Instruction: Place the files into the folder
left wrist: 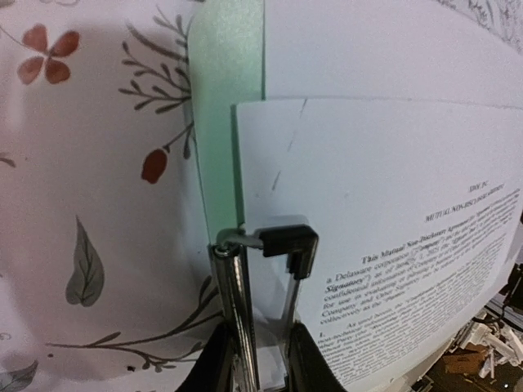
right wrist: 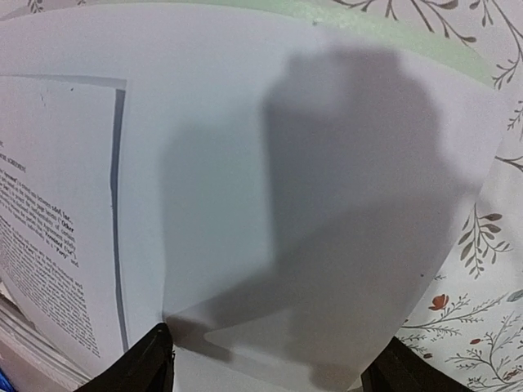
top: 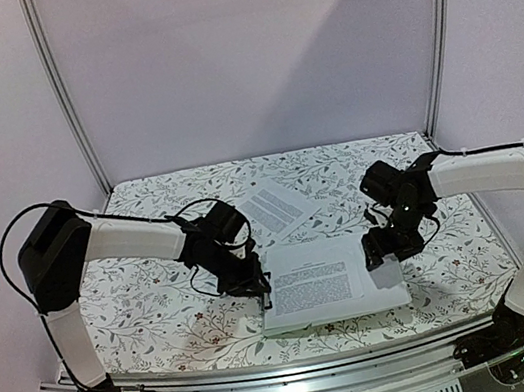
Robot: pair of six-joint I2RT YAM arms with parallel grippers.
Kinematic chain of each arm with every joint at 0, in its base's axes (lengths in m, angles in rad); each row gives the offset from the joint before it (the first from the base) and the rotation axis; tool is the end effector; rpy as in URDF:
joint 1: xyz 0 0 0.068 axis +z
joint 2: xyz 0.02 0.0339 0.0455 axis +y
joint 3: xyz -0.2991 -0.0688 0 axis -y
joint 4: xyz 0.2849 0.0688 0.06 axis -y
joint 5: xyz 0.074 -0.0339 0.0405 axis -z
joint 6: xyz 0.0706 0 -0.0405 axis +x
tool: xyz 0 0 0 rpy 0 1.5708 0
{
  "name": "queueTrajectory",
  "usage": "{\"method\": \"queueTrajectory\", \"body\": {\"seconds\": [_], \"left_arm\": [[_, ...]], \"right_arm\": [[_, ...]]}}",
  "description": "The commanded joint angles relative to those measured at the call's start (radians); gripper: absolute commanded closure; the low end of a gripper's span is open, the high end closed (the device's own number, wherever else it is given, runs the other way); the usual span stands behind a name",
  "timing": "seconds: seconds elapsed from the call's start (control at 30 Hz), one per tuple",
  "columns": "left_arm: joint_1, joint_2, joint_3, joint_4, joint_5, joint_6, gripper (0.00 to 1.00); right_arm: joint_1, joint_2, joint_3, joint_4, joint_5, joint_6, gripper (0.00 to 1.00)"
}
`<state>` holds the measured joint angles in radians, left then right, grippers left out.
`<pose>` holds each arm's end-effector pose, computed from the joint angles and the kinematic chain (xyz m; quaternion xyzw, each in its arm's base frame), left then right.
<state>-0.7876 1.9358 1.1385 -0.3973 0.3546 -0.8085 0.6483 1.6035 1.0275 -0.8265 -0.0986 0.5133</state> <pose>0.2791 -0.3151 0.1006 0.0229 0.9673 -0.2527 0.0044 0.2553 0.2021 0.1654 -0.0713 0.9927 0.0871 0.0432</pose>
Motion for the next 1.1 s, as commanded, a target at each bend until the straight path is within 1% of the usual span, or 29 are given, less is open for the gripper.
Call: {"method": "queueTrajectory", "body": {"seconds": [0.0, 0.1, 0.13, 0.3, 0.43, 0.57, 0.6, 0.67, 0.73, 0.8, 0.83, 0.93, 1.07], "left_arm": [[0.014, 0.122, -0.061, -0.060, -0.141, -0.005, 1.00], [0.014, 0.119, -0.068, -0.042, -0.107, -0.004, 1.00], [0.014, 0.118, -0.068, -0.037, -0.100, -0.003, 0.97], [0.006, 0.077, -0.038, -0.076, -0.115, 0.007, 0.52], [0.004, 0.005, -0.012, -0.129, -0.146, 0.019, 0.35], [0.007, -0.050, 0.056, -0.215, -0.206, 0.075, 0.33], [0.007, -0.060, 0.081, -0.237, -0.239, 0.099, 0.31], [0.008, -0.076, 0.143, -0.280, -0.322, 0.156, 0.25], [0.012, -0.086, 0.220, -0.311, -0.438, 0.205, 0.19], [0.018, -0.092, 0.269, -0.305, -0.541, 0.244, 0.15], [0.027, -0.093, 0.288, -0.290, -0.571, 0.262, 0.14], [0.061, -0.079, 0.339, -0.235, -0.596, 0.302, 0.14], [0.128, -0.013, 0.424, -0.185, -0.569, 0.324, 0.15]], "right_arm": [[-0.038, -0.045, 0.055, -0.079, 0.044, -0.038, 0.22], [-0.077, -0.066, 0.079, -0.103, 0.060, -0.060, 0.21], [-0.087, -0.071, 0.079, -0.102, 0.059, -0.070, 0.20], [-0.106, -0.060, 0.077, -0.098, 0.048, -0.092, 0.19], [-0.109, -0.047, 0.076, -0.083, 0.035, -0.098, 0.19], [-0.113, -0.044, 0.108, -0.079, 0.054, -0.101, 0.19], [-0.114, -0.043, 0.118, -0.072, 0.059, -0.106, 0.19], [-0.114, -0.046, 0.129, -0.033, 0.067, -0.117, 0.20], [-0.114, -0.052, 0.120, 0.034, 0.077, -0.129, 0.21], [-0.114, -0.058, 0.102, 0.109, 0.086, -0.139, 0.22], [-0.114, -0.058, 0.094, 0.148, 0.084, -0.143, 0.23], [-0.114, -0.047, 0.093, 0.238, 0.076, -0.144, 0.25], [-0.114, -0.036, 0.073, 0.391, 0.049, -0.141, 0.28]]}}
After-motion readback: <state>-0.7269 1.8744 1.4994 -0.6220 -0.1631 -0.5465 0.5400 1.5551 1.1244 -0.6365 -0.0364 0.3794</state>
